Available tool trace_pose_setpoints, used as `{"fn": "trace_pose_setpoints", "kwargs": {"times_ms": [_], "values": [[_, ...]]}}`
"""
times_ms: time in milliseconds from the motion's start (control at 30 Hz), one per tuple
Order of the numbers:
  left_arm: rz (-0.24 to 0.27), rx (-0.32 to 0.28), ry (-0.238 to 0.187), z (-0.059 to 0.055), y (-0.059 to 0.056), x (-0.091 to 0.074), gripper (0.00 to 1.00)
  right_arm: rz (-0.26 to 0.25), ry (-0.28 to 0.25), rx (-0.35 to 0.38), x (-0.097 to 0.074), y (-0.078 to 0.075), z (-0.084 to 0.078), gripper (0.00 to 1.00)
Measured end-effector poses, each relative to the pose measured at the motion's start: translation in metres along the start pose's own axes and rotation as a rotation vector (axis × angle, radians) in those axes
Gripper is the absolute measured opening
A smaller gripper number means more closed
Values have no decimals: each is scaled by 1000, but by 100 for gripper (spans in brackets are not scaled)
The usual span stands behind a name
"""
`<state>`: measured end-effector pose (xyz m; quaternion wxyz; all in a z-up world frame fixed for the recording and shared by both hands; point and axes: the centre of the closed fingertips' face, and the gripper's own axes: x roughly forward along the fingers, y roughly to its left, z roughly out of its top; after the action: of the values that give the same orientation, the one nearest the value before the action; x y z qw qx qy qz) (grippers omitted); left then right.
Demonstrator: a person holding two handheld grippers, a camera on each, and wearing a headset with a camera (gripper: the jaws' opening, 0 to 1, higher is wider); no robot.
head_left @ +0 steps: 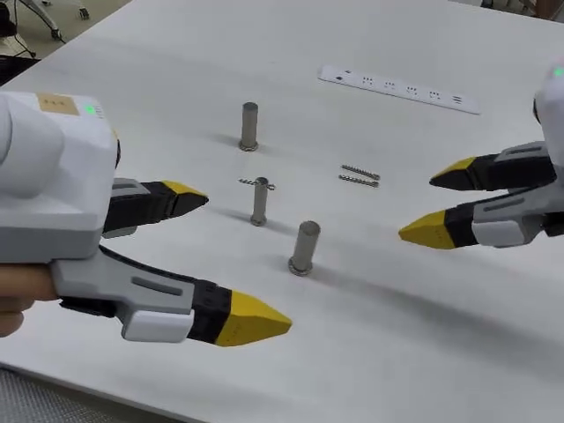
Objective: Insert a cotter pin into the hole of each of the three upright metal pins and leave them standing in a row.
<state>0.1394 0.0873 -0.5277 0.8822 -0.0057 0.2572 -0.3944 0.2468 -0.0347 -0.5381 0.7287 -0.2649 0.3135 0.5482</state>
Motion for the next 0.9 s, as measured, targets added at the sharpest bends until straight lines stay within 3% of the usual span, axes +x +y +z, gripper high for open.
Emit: {"fn": "trace_pose_setpoints", "kwargs": {"times_ms": [200,367,500,633,900], "values": [[14,-24,6,-3,4,1,95,15,52,-55,12,-17,5,44],[25,-41,-13,-1,6,-1,95,18,112,-111,26,-31,3,40],[15,-54,-22,2,-2,3,94,59,113,-127,35,-31,8,39],[3,-53,-8,-1,-4,6,93,74,172,-200,46,-37,6,35],[-1,-64,-11,-1,-3,6,93,128,258,-255,72,-47,-4,29]]}}
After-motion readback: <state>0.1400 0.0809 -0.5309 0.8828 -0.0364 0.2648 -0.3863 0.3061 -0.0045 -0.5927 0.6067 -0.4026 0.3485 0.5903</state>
